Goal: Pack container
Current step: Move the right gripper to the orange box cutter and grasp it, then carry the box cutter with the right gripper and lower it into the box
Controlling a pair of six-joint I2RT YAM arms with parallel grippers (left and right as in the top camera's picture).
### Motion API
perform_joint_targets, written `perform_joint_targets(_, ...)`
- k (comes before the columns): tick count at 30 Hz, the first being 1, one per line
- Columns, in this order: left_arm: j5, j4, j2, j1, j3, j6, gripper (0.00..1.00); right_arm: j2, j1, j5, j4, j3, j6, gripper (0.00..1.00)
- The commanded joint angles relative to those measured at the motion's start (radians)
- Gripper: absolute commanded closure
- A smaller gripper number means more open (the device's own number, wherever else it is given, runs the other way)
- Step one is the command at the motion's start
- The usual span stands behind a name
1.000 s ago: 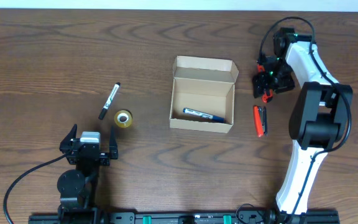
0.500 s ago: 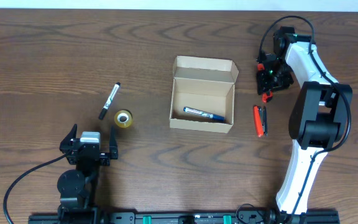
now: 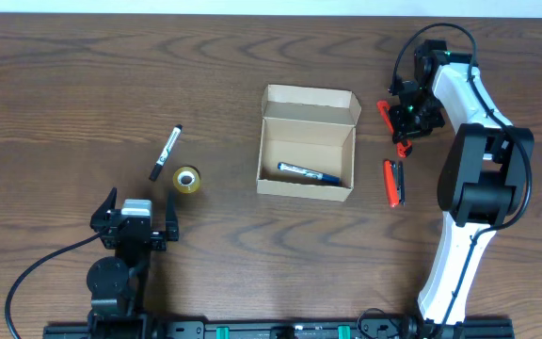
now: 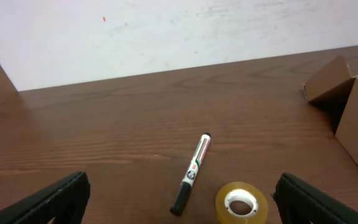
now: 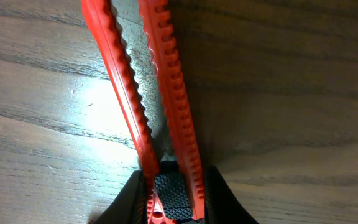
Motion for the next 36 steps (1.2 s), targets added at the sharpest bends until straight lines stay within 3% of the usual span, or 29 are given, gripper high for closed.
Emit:
perform_joint_targets(1,0.007,-0.040,-0.006,0.006,-0.009,-0.005,0.05,0.006,-0.009,-0.010,0.005,0.000,0.010,0.99)
perform_joint_targets(8,0.007,-0.040,-0.006,0.006,-0.009,-0.005,0.05,-0.042,-0.009,-0.117,-0.002,0.003,0.010,0.99)
perform_joint_targets(15,0.007,-0.040,-0.006,0.006,-0.009,-0.005,0.05,-0.262,-0.008,-0.343,0.063,0.003,-0.058,0.99)
perform_joint_targets(20,0.007,-0.040,-0.006,0.006,-0.009,-0.005,0.05,-0.444,0.000,-0.566,0.115,0.003,-0.220,0.99)
perform_joint_targets(24,0.006,-0.041,-0.006,0.006,-0.009,-0.004,0.05,-0.557,0.048,-0.678,0.087,0.003,-0.432,0.99)
perform_joint_targets(28,0.007,-0.041,-0.006,0.006,-0.009,-0.005,0.05,-0.620,0.148,-0.619,0.021,0.003,-0.596,0.99)
perform_joint_targets(36,0.006,-0.041,-0.006,0.006,-0.009,-0.004,0.05,-0.613,0.384,-0.224,-0.093,0.002,-0.661,0.99)
